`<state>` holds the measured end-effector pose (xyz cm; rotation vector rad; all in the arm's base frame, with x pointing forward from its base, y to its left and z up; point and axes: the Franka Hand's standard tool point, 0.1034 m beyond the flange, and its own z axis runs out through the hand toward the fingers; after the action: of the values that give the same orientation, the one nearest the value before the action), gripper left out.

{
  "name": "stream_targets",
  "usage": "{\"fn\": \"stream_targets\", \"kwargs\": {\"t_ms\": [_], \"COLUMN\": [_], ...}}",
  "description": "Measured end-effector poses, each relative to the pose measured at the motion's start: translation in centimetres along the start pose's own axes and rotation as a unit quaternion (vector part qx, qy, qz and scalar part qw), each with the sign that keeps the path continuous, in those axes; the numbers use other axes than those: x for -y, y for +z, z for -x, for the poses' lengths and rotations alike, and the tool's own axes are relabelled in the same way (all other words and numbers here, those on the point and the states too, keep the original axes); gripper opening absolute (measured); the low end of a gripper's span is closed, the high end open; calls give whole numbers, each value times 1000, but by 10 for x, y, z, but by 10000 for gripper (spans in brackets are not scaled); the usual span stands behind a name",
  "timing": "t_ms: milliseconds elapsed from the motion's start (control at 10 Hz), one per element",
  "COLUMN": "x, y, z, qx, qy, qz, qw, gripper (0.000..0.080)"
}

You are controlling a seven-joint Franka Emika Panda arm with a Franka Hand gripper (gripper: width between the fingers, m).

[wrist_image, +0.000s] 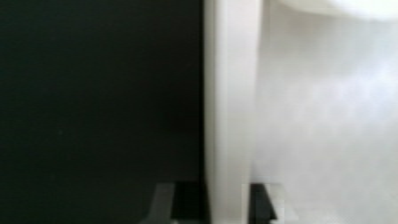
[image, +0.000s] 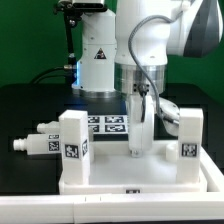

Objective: Assemble desk

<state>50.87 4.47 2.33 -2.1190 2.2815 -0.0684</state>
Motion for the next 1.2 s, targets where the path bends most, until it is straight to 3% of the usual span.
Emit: {"fn": "stream_targets", "kwargs": {"t_ms": [100, 300, 400, 700, 800, 900, 1000, 1200], "x": [0, 0, -4, -6, 4, 16, 16, 10], "y": [-16, -44, -42, -39, -46, -52, -51, -47], "z": [3, 12, 13, 11, 0, -8, -11, -6], "qx": [10, 23, 24, 24, 30, 28, 26, 22], "qy": [-5, -64, -82, -180, -300, -391, -473, -552], "qz": [-6, 2, 15, 18, 12, -2, -5, 5], "qw": [1000, 998, 996, 983, 953, 920, 881, 833], "gripper": [54, 54, 54, 54, 54, 54, 54, 55]}}
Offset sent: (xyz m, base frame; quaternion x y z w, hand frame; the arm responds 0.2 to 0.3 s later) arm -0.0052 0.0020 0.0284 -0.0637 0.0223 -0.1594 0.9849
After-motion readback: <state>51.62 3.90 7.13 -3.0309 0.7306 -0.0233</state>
